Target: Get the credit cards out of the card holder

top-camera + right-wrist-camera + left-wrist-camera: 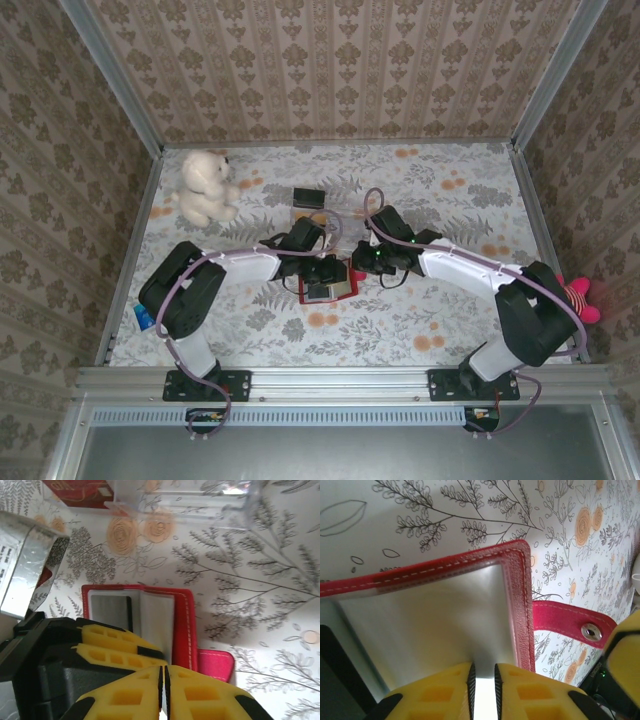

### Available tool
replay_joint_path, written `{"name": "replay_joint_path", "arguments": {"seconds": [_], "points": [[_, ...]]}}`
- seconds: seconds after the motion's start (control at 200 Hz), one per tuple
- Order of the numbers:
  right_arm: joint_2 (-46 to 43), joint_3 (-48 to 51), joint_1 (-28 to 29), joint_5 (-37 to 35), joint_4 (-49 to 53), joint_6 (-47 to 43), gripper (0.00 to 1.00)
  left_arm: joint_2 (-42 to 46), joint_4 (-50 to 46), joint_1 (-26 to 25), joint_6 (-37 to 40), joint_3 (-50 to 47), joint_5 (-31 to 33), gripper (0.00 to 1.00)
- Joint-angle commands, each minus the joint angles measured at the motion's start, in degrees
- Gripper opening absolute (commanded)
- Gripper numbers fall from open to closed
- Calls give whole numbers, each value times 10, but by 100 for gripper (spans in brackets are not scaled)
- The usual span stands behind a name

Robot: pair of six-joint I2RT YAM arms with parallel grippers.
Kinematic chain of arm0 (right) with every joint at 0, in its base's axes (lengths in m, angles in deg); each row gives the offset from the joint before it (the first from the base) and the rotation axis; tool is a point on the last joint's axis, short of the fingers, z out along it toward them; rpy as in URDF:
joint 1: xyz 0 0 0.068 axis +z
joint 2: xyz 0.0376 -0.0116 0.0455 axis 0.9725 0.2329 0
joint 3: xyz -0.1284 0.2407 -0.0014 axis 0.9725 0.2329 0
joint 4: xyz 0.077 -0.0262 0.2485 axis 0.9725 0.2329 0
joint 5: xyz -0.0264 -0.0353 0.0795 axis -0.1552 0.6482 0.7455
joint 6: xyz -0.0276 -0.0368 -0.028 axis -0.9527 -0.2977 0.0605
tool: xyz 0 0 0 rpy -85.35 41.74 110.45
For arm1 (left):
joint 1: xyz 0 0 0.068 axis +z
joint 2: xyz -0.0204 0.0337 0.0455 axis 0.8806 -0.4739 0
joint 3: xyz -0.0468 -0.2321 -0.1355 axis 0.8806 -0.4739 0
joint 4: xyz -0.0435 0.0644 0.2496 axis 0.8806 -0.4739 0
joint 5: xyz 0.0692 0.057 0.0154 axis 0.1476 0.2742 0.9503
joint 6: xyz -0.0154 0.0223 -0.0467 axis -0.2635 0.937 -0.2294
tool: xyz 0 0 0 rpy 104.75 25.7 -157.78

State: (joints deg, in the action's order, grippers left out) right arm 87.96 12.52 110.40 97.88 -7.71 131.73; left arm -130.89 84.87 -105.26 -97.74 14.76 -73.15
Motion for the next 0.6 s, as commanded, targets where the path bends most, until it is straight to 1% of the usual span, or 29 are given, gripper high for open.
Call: {"name": "replay_joint_path", "arguments": {"seconds": [0.0,0.07,0.18,0.41,0.595], "points": [[24,-19,11,33,-22,15,12,23,-12,5,7,-6,2,17],[37,-29,17,35,-20,15,12,26,-16,8,8,-9,1,15],[63,-46,22,36,-5,17,11,38,-27,16,11,-14,3,14],[104,-69,29,40,11,23,11,94,-49,47,16,-41,6,14],[112,-76,32,32,23,23,11,129,-65,73,22,-61,14,16]]}}
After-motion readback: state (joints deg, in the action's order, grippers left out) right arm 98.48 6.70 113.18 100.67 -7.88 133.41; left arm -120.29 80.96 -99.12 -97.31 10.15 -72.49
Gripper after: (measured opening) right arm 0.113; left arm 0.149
